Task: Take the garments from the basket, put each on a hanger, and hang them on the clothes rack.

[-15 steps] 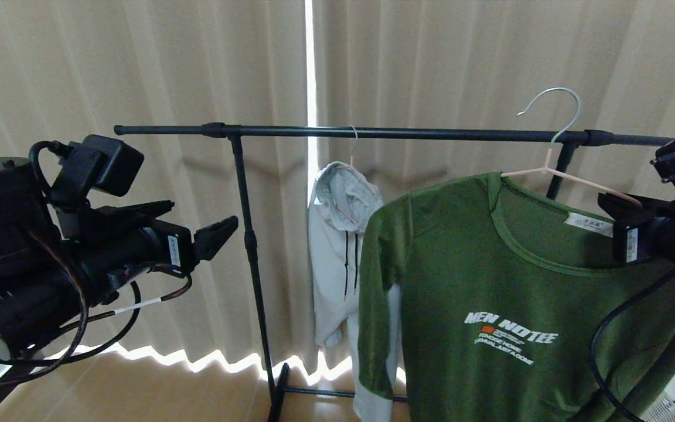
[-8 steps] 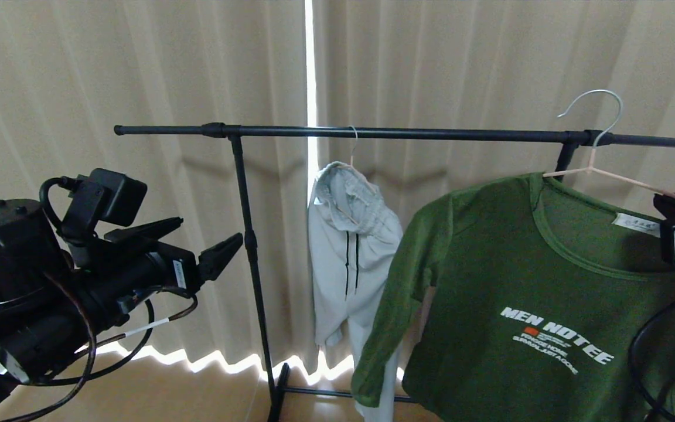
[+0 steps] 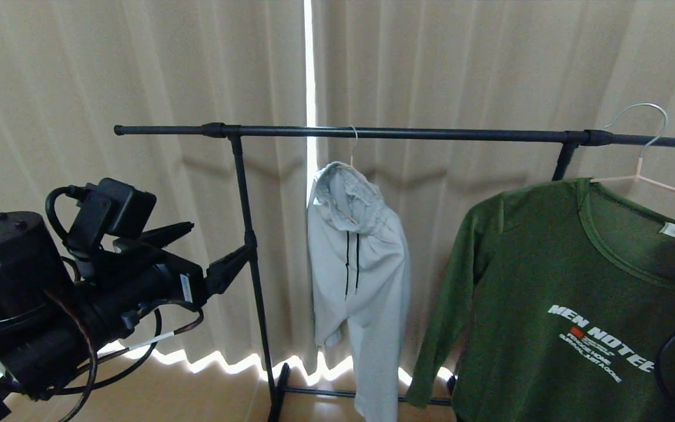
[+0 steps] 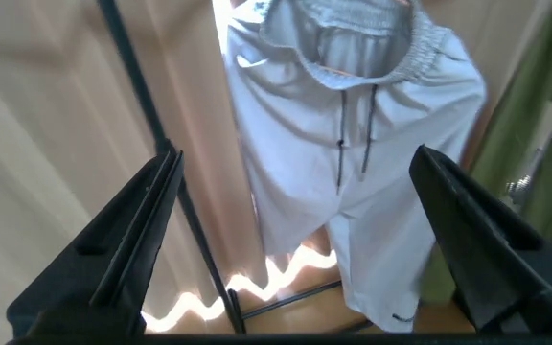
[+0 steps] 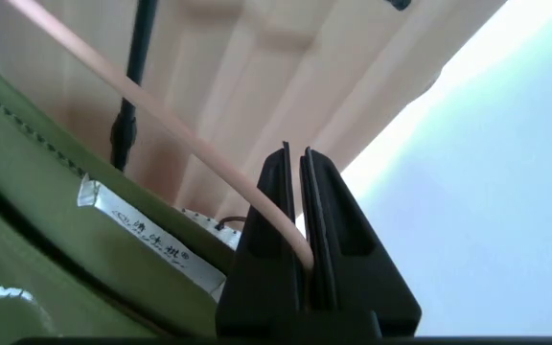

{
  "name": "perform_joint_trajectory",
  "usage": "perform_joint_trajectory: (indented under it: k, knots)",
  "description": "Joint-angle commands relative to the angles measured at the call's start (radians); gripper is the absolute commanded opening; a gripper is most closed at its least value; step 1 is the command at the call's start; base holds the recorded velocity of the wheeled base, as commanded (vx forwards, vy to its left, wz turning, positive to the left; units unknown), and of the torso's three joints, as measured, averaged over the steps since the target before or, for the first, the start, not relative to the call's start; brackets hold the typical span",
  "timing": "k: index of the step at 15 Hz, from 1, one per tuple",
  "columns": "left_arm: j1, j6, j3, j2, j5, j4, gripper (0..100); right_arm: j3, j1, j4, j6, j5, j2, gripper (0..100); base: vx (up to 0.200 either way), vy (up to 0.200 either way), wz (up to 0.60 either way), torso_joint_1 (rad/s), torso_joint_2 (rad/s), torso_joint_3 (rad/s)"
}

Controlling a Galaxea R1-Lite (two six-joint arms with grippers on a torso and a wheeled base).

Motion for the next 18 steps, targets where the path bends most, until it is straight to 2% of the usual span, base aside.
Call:
perform_joint_trajectory:
  k: [1,3,4,16,18]
  knots:
    - [0.006,0.075,0.082,0.014,0.001,-0.118,100,-0.001,-0.002,0.001,0.001,-0.001,0.009,0,0.0,0.0,0.0,0.0,0.0,0.0]
    - [0.016,0.092,0.103,0.053,0.001,-0.243,100,-0.003,0.001,0.001,0.0,-0.001,0.013,0,0.0,0.0,0.0,0.0,0.0,0.0]
    - [0.016,0.092,0.106,0.066,0.001,-0.263,100,-0.006,0.001,0.001,0.001,-0.001,0.019,0,0.0,0.0,0.0,0.0,0.0,0.0]
    - [0.009,0.093,0.105,0.069,-0.001,-0.267,100,-0.018,0.006,0.001,0.0,-0.003,0.027,0,0.2,0.0,0.0,0.001,0.0,0.001]
    - [0.005,0.093,0.109,0.069,-0.001,-0.28,100,-0.018,0.015,-0.001,0.0,-0.001,0.044,0,0.0,0.0,0.0,0.0,0.0,0.0]
